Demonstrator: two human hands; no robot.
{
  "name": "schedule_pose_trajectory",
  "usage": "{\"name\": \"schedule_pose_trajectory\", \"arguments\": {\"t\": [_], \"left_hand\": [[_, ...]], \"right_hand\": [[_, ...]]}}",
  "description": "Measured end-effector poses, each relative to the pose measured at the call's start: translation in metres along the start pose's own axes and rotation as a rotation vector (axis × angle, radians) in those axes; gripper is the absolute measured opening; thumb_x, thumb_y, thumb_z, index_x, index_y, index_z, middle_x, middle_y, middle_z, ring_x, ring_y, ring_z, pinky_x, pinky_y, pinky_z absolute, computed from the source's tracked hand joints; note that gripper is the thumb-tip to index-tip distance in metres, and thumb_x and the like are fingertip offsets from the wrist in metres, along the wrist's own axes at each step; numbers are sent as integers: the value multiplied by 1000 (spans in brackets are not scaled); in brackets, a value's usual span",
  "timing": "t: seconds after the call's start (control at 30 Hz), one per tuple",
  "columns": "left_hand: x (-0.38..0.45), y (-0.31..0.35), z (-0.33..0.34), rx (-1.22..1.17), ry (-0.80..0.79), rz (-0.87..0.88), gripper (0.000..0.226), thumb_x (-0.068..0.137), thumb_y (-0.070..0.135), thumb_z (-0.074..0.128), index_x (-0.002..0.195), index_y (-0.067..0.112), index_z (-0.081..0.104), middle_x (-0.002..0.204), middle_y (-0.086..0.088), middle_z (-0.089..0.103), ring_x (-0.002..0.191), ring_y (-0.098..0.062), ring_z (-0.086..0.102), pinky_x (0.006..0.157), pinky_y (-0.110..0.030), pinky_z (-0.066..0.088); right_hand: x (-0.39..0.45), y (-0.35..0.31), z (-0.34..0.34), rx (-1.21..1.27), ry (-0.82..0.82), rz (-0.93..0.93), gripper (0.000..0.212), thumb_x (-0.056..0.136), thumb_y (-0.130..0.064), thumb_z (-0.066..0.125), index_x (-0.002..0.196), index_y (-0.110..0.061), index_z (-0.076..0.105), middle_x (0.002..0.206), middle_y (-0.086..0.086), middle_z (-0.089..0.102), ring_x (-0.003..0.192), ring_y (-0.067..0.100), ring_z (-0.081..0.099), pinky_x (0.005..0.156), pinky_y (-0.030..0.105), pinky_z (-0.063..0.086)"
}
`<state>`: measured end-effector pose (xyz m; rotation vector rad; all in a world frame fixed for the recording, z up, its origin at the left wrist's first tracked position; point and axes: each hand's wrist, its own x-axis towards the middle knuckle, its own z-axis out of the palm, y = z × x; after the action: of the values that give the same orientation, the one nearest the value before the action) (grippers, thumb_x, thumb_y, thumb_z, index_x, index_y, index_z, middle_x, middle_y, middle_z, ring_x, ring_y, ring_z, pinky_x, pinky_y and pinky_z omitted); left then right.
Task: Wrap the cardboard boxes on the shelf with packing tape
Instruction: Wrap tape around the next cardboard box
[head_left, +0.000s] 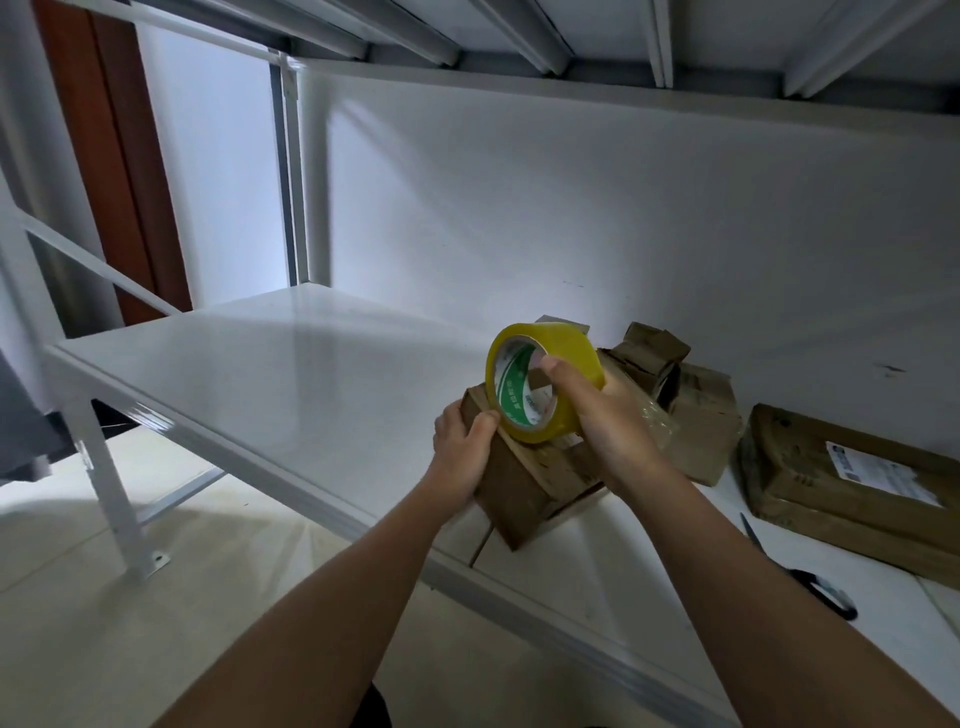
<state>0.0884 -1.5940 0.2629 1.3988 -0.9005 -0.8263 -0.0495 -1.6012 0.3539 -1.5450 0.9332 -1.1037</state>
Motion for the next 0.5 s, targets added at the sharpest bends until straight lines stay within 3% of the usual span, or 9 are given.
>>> {"name": "schedule_pose_trajectory", "arguments": {"t": [0.1, 0.2, 0.33, 0.43, 0.5], "left_hand": [[-4, -2, 6, -133, 64, -48, 68, 80, 47, 47, 140, 17, 34, 135, -7, 37, 126, -27, 42, 107, -49, 38], [0, -4, 9, -67, 58, -68, 55, 93, 38, 42, 141, 13, 32, 133, -5, 36, 122, -25, 42, 107, -45, 38], [5, -5, 14, -21, 68, -50, 54, 94, 37, 41, 140, 10, 32, 128, -2, 33, 116, -19, 42, 102, -38, 39], [8, -5, 16, -39, 76, -33, 51, 94, 36, 43, 136, 7, 36, 129, -4, 35, 117, -22, 45, 102, -40, 42], [7, -6, 17, -44, 91, -5, 39, 94, 33, 44, 124, 8, 47, 124, -6, 38, 110, -20, 49, 95, -37, 46]], "right_hand": [[9, -15, 0, -144, -24, 48, 22, 79, -45, 69, 82, -23, 67, 68, -10, 68, 56, -1, 64, 46, 12, 47], [14, -30, -11, -319, -100, 128, 32, 74, -52, 69, 87, -22, 68, 89, -2, 70, 81, 14, 67, 70, 27, 55], [7, -48, -39, -533, -260, 245, 43, 68, -61, 68, 91, -25, 69, 83, -3, 72, 74, 17, 70, 62, 25, 53], [-4, -58, -54, -664, -429, 390, 30, 72, -59, 68, 82, -31, 63, 65, -12, 69, 55, 7, 68, 42, 16, 49], [-14, -54, -56, -753, -491, 521, 41, 68, -62, 69, 95, -32, 61, 86, -7, 70, 69, 12, 70, 52, 20, 54]]}}
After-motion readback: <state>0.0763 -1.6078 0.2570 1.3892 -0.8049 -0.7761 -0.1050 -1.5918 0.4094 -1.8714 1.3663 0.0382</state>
